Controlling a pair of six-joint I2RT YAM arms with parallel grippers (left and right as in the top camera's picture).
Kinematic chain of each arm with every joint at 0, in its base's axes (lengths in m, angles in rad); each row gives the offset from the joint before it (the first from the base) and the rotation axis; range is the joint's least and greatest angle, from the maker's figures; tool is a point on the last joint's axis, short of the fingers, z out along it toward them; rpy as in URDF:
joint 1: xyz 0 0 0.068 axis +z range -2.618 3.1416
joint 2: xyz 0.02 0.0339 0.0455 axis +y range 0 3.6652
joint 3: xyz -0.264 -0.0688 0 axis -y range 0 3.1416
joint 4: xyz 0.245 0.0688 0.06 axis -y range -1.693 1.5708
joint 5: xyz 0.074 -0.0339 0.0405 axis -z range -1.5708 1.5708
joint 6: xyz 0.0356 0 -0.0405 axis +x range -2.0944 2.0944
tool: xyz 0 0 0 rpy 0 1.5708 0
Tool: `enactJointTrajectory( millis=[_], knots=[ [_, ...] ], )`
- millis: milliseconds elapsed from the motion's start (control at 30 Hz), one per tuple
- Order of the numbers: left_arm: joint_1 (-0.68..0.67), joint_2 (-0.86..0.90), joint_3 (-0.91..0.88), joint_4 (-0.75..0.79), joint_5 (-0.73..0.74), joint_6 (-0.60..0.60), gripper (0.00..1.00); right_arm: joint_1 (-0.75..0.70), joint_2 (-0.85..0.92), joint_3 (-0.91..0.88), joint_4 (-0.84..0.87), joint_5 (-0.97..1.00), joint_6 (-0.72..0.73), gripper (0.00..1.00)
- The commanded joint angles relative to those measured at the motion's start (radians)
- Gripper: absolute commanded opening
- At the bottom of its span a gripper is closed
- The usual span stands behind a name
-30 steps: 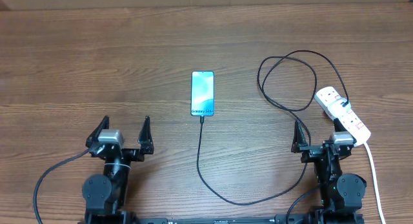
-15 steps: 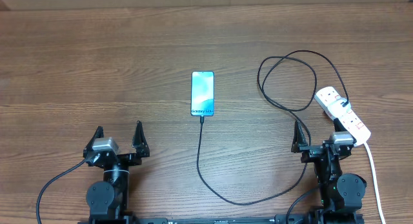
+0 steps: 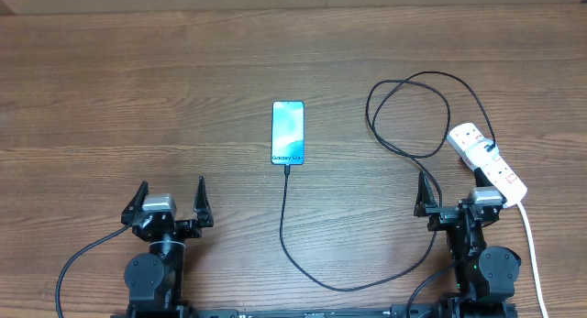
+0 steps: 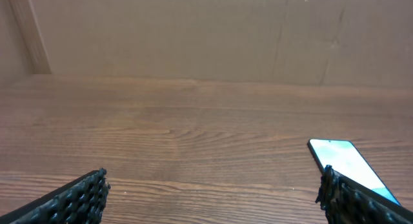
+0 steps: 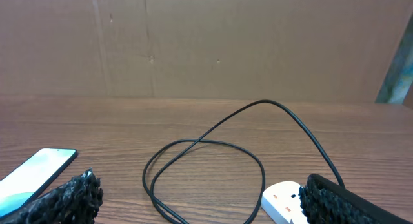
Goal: Plug charger to phone and switch on socket
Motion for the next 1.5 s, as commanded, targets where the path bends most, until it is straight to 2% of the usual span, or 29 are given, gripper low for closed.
enactJointTrajectory(
  millis=[0, 233, 500, 1467],
  knots=[
    [0.005, -0.013, -0.004, -0.002, 0.013, 0.040, 1.00, 0.003, -0.010, -0.010, 0.006, 0.010, -0.001, 1.00],
    [0.005, -0.013, -0.004, -0.002, 0.005, -0.009, 1.00, 0.003, -0.010, -0.010, 0.006, 0.010, -0.001, 1.00],
    [0.005, -0.013, -0.004, -0.003, 0.010, 0.021, 1.00, 0.003, -0.010, -0.010, 0.006, 0.010, -0.001, 1.00],
    [0.005, -0.012, -0.004, 0.000, 0.016, 0.018, 1.00, 0.003, -0.010, -0.010, 0.006, 0.010, -0.001, 1.00]
  ],
)
